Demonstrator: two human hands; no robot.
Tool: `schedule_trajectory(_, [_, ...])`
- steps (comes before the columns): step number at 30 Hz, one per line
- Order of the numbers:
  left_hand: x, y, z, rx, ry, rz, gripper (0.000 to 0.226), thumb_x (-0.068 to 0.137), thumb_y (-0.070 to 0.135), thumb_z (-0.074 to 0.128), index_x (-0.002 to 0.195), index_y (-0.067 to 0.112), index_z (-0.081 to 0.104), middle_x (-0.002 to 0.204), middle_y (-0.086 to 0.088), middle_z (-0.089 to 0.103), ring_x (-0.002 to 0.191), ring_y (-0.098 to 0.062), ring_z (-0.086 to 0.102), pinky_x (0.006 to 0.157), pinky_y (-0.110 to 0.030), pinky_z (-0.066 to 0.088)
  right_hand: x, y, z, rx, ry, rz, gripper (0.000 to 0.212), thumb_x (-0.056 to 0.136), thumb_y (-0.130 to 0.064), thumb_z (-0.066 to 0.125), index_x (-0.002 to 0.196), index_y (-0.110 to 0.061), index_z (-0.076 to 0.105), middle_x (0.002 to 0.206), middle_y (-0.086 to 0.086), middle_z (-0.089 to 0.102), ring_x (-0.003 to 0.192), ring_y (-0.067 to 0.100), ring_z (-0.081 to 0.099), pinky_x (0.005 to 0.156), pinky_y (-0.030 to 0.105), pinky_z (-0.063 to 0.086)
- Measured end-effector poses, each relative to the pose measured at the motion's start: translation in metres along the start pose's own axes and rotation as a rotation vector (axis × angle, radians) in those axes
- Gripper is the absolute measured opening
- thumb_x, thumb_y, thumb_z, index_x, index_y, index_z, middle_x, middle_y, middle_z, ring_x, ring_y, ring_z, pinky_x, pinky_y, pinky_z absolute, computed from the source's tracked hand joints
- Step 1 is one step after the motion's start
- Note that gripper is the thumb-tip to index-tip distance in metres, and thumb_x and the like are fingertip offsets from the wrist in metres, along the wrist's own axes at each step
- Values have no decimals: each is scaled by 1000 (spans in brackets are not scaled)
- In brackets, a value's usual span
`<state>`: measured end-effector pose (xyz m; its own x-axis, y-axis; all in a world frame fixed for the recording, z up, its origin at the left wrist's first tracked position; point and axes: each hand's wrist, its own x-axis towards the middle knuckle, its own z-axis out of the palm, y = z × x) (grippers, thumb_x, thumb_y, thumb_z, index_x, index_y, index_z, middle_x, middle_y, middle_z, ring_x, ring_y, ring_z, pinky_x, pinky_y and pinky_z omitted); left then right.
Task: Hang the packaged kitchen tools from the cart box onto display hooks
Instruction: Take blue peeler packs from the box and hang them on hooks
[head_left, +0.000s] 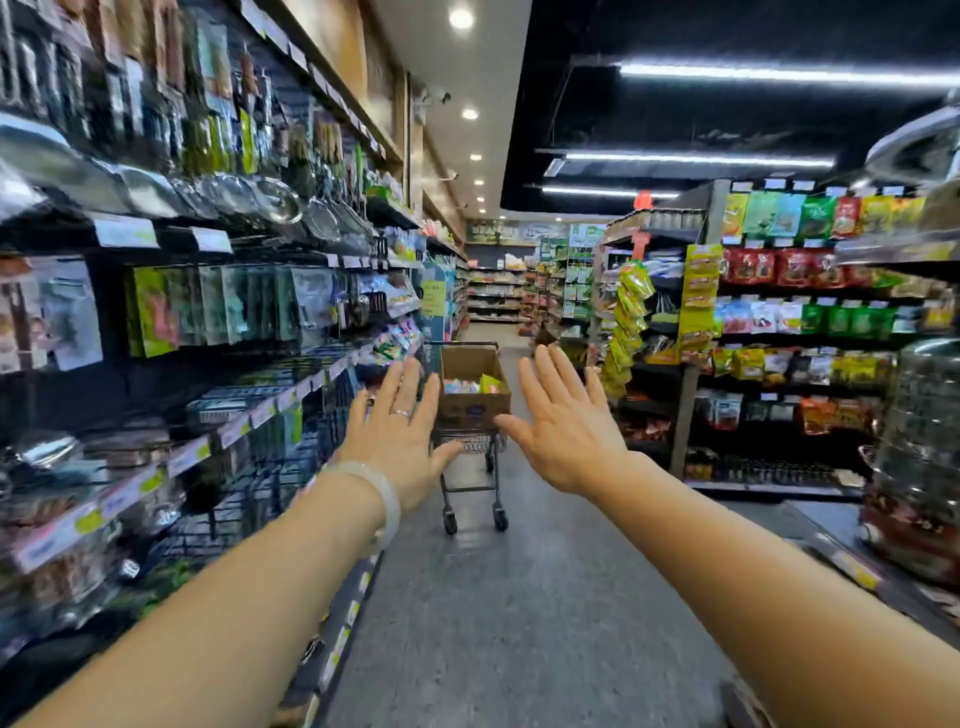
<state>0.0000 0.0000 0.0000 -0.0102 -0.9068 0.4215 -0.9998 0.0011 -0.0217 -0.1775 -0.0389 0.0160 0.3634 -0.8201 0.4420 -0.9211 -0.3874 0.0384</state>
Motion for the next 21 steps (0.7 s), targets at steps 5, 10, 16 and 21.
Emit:
schedule_trajectory(5, [114,-11,65,-6,-73,-57,76,94,57,24,149,19,-12,155,-3,-26,143,-19,-23,117,-44,-3,104,43,71,-6,-98,20,71,95,-56,17,150,-16,-6,158,4,-14,145,21,-17,118,47,-3])
schedule_trajectory(10, [219,-39,149,-6,-141,-70,77,94,56,27,149,19,-13,155,-3,-26,143,-19,-24,117,-42,-4,206,54,167,23,-165,-33,72,96,-55,20,150,-15,-5,158,4,-15,145,21,-16,118,45,-3])
schedule_trajectory(16, [386,-91,233,-43,-132,-56,78,94,56,29,149,21,-11,155,-2,-26,144,-19,-22,119,-43,-2,369,79,264,18,-157,-29,73,95,-58,21,150,-18,-5,159,4,-13,146,21,-14,117,45,-4])
schedule_trajectory(21, [527,-127,288,-67,-154,-88,77,94,56,30,150,20,-9,156,-3,-24,144,-20,-21,118,-44,0,498,120,317,17,-169,22,71,95,-56,20,150,-18,-6,159,5,-13,146,21,-15,117,44,-4])
